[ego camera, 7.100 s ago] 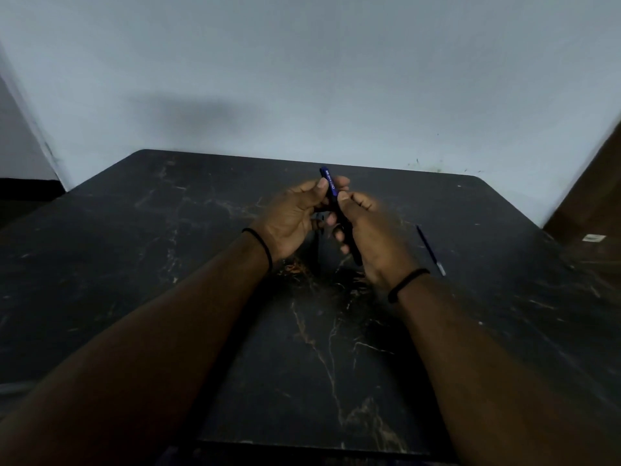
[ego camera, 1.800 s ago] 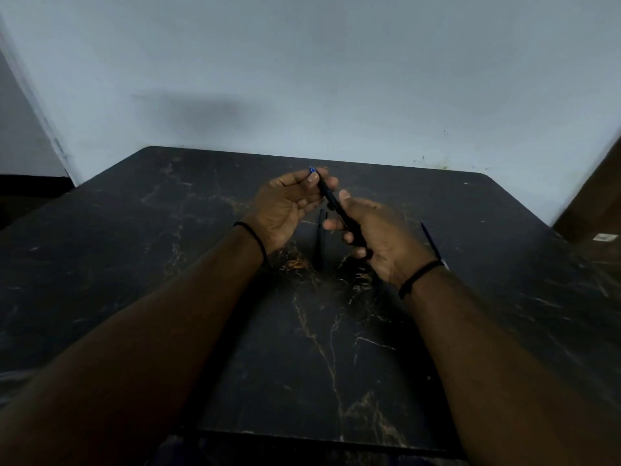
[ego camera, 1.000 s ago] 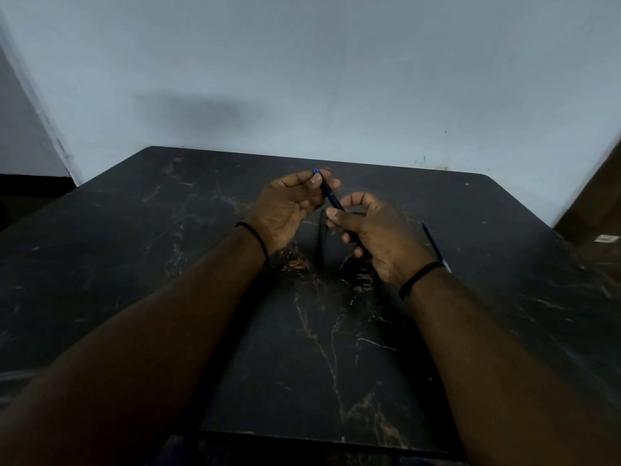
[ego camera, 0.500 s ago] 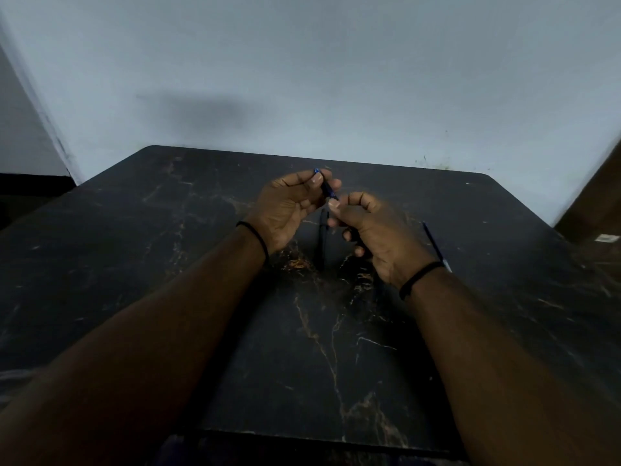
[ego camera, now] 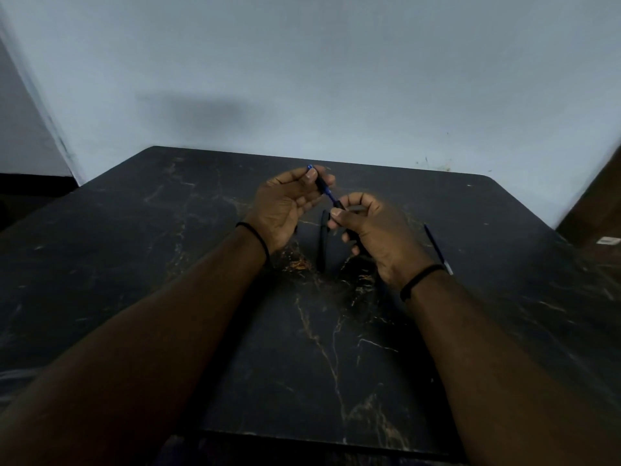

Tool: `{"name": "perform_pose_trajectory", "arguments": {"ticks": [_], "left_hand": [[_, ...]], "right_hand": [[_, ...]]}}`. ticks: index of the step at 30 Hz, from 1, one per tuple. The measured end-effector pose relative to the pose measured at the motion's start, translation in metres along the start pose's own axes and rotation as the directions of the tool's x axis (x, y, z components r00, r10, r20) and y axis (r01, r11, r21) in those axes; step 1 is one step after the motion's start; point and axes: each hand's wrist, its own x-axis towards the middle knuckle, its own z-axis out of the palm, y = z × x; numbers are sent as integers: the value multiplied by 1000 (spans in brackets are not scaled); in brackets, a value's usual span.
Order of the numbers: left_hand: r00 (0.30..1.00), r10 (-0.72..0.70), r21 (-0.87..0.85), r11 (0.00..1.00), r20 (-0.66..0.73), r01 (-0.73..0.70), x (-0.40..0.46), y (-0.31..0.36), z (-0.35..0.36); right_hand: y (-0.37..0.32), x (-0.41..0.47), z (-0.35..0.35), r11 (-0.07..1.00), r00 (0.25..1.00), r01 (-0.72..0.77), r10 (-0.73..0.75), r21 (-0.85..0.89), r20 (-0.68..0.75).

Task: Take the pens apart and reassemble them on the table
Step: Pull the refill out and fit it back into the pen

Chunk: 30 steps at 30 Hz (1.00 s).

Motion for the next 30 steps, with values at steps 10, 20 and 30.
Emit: {"name": "perform_pose_trajectory", "arguments": {"ticks": [10, 20, 30], "left_hand": [[999, 33, 21, 999, -13, -32, -1, 3, -1], [985, -8, -15, 1000, -170, 5, 1, 5, -6], [986, -150, 152, 975, -77, 160, -6, 0, 10]], "right_hand": [[2, -1, 3, 997, 999, 17, -19, -77, -30], [-3, -1, 3, 976, 976, 207, -201, 69, -83], [-7, 2, 1, 874, 848, 485, -476, -23, -234]]}}
